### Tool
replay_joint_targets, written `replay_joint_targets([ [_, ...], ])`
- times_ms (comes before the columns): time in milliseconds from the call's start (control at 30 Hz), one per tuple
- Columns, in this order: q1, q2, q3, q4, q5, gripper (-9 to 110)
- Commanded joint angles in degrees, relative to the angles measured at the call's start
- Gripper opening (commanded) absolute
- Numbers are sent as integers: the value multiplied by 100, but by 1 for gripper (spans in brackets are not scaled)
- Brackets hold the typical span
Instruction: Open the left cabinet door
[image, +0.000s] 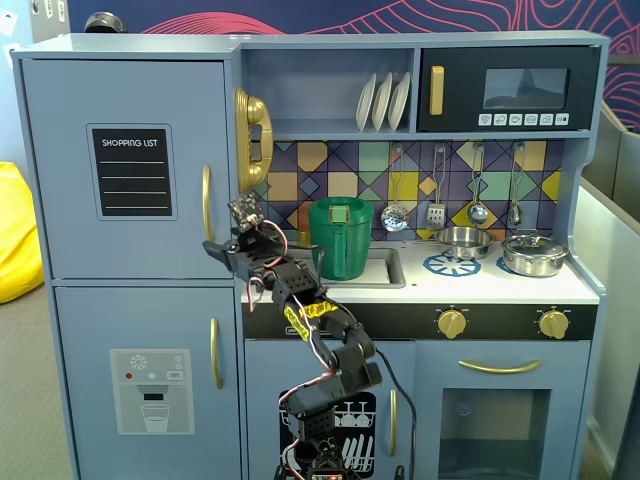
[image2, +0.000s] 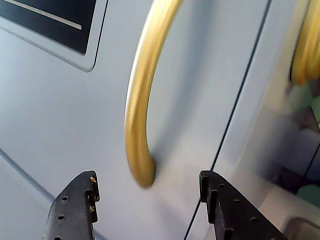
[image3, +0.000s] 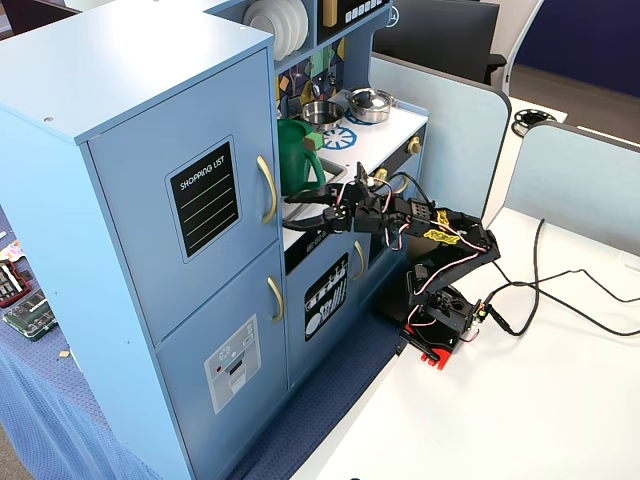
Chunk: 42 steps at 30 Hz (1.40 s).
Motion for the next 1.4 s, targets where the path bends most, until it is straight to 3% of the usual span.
replay_joint_targets([
  [0, -62, -431, -896, -229, -158, 17],
  [600, -1116, -1397, -1969, -721, -343, 15],
  [1367, -2479, 527, -1020, 290, -826, 14],
])
